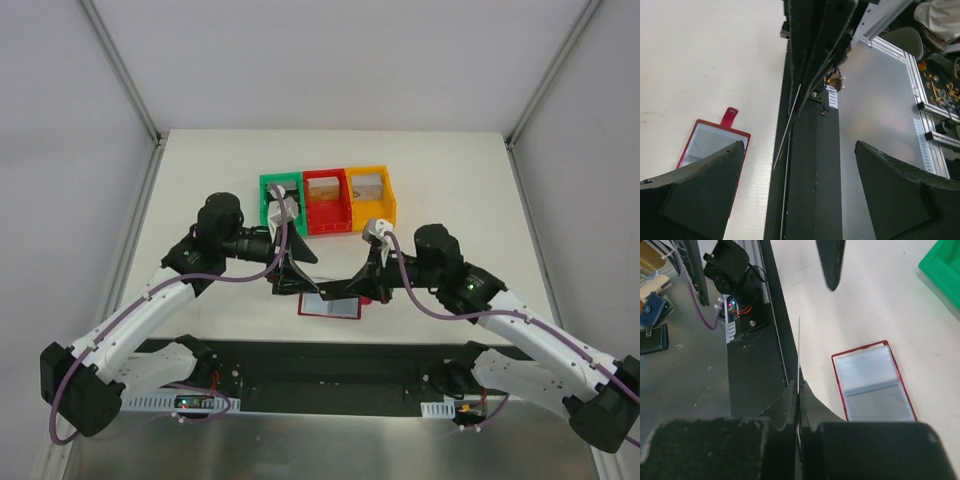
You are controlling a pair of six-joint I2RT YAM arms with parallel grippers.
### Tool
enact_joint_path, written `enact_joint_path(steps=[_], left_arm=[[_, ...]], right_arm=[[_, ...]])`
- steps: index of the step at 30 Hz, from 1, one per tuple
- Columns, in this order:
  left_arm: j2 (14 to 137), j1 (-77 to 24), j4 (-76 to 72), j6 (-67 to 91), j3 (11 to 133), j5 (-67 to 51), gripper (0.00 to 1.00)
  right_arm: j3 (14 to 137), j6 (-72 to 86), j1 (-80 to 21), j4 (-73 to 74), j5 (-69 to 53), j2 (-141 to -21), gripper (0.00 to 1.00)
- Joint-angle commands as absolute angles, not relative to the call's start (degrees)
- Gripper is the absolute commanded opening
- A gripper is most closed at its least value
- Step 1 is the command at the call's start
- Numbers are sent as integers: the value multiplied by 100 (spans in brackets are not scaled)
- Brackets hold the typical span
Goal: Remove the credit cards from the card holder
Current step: Place the credit card in the storage box.
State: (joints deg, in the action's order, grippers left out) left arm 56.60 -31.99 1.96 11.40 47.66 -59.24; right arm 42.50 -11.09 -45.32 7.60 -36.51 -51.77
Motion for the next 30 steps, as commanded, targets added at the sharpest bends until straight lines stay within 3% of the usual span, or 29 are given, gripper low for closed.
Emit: enact_joint_path(steps=[1,22,27,30], left_arm=[[5844,-3270,-114,660,5115,-6820,83],[6231,-3322,-53,439,5177,-7102,40],[6258,-3322,-18,439,5133,-7110,35],[6249,-3331,-18,448,5115,-7110,38]], right_arm=[[4263,-810,-4570,27,-4025,-5045,0],[4368,-220,-4746,-712,-4307,-5476,1],[4377,-220,-4755,-712,-4289,-5484,1],[4377,-220,-4764,-712,-4272,-5476,1]])
